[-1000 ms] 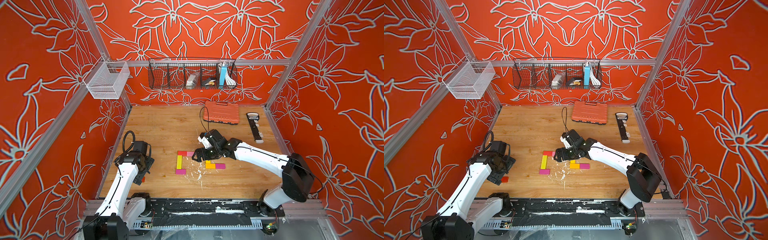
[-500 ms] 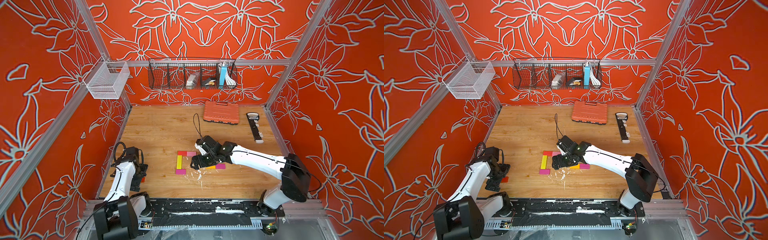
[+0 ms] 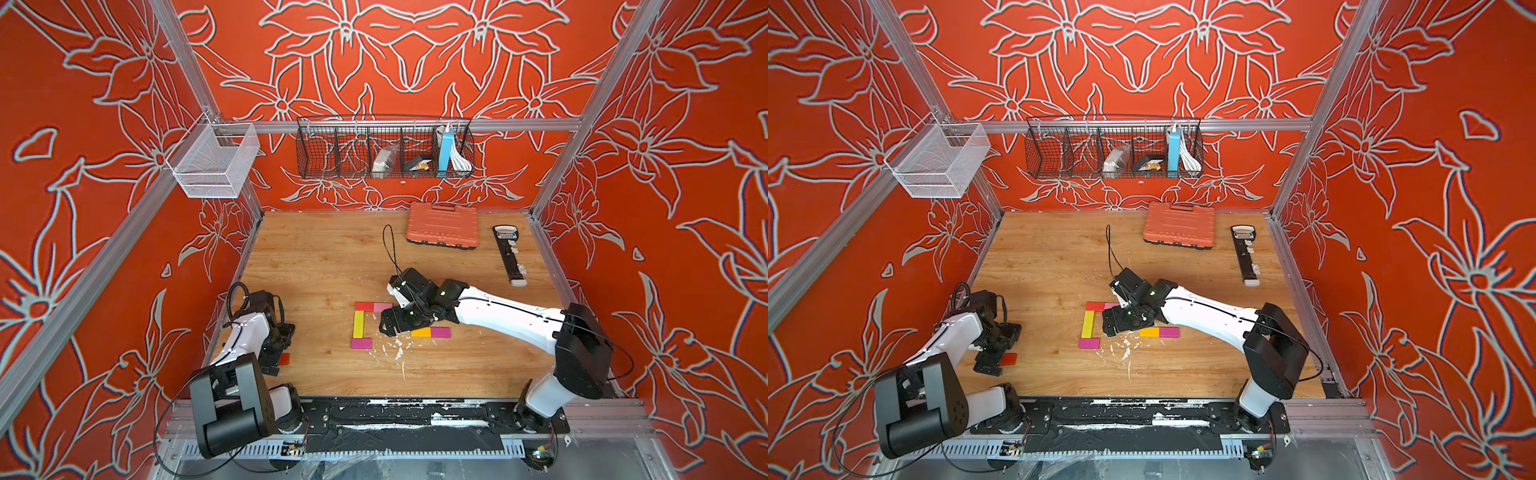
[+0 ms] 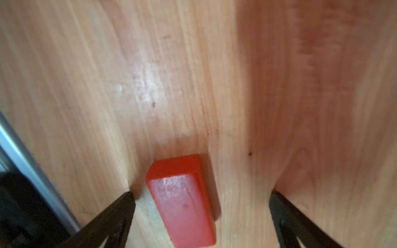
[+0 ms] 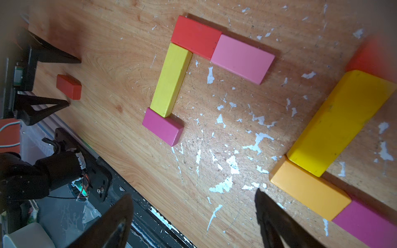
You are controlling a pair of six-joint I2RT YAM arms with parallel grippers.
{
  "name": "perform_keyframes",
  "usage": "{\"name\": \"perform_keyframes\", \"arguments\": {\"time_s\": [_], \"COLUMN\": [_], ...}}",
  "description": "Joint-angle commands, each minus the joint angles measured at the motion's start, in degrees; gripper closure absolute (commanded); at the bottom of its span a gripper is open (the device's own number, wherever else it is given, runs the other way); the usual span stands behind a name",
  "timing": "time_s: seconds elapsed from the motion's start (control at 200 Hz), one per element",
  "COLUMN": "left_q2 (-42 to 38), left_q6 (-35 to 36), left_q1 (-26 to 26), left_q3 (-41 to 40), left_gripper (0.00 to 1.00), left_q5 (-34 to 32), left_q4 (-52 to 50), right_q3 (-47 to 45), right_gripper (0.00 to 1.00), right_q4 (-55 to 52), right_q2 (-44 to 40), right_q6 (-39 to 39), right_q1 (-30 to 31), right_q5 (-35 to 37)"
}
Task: Assemble the letter c with building blocks
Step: Adjust the building block at the center of the board.
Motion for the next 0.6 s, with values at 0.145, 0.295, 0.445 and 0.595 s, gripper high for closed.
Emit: {"name": "perform_keyframes", "arguments": {"time_s": [0.145,0.295,0.445,0.595], "left_q2": [5.1,8.8,12.2,14.6], "left_q6": [4.6,6.6,8.7,11.5], "left_q1": [0.3,0.3,-0.8,-4.7], "left_q3": [3.6,6.6,9.4,13.6], "left_gripper": [0.02,0.04,0.06,0.06], "left_q5": [-3.1,0.0,5.2,8.2], "left_q4": [2.1,3.5,5.5,5.2], "right_q3": [-4.2,-7.0,-8.1,-8.8], "right_gripper": [0.09,0.09,0.09,0.08], "right_q4": [2.8,5.0,6.9,9.1], "right_q2": [-2.9,-4.2,-4.8,-5.4], "right_q6": [-0.1,0.6,0.9,0.9], "right_q1": [-0.4,-1.0,-1.6,-1.8], "right_q5": [1.8,1.9,1.7,2.2]}}
